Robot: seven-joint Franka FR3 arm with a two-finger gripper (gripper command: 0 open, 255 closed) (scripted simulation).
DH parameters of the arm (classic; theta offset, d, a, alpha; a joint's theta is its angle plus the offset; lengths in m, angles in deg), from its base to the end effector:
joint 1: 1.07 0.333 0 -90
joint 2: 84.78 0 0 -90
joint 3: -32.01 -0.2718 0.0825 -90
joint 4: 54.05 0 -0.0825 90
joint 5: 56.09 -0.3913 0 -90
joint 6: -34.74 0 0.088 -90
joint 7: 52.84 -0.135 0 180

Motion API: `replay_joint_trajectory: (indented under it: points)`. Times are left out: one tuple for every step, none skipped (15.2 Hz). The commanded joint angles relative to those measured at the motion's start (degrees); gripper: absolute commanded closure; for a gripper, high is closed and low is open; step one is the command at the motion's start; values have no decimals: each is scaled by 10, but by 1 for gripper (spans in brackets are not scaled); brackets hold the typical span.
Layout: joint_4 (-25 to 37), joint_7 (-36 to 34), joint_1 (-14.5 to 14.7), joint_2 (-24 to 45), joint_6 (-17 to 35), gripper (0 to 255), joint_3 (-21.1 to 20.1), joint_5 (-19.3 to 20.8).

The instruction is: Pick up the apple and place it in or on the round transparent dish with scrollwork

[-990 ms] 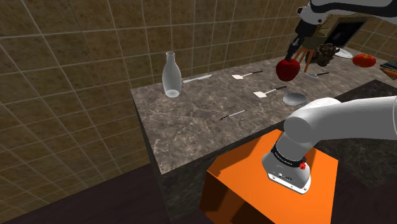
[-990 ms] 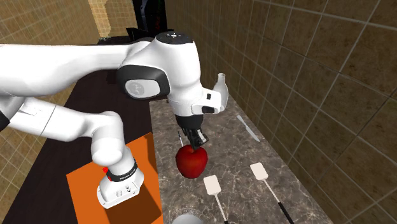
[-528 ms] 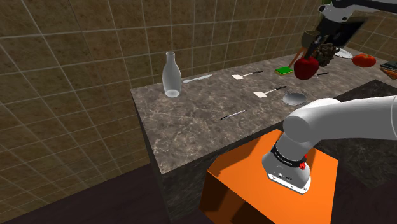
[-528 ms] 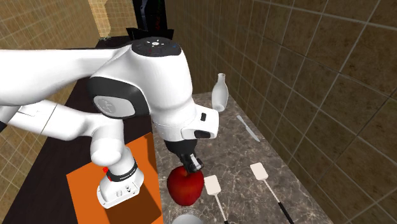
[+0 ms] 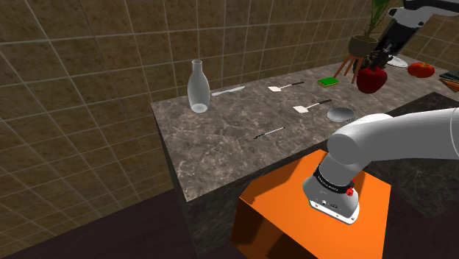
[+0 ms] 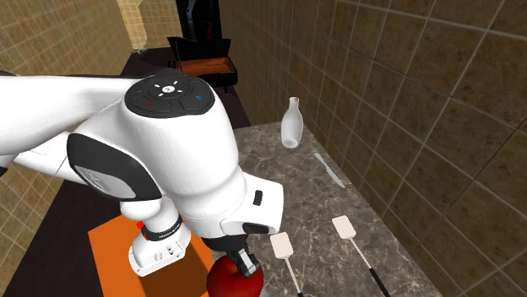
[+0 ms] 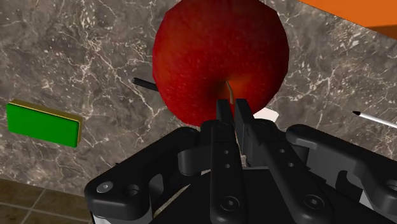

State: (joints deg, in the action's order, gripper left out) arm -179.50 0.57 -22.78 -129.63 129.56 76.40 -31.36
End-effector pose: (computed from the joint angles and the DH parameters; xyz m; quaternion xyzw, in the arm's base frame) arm 0.0854 -0.4234 0.5120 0.9978 -0.0283 0.0584 0.0099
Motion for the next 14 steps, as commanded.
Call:
replay_joint_trajectory:
  points:
    - [-12,1,-1,-1,12,255,7,5]
    - [-20,1,-2,-2,19,255,10,7]
    - [-27,1,-3,-4,26,255,12,10]
    - [-35,0,-4,-5,33,255,15,12]
    - [-42,0,-5,-6,40,255,18,15]
    - [-50,-1,-6,-6,46,255,21,17]
    - [-57,-1,-7,-7,53,255,24,20]
    - [-64,-1,-8,-7,60,255,28,22]
    - [-71,-2,-8,-8,67,255,31,25]
    - [-78,-2,-9,-8,74,255,34,27]
    - [-85,-2,-10,-8,81,255,38,30]
    - [-91,-3,-10,-8,88,255,42,33]
    - [-98,-3,-11,-8,96,255,45,35]
    - [-104,-3,-11,-8,103,255,49,38]
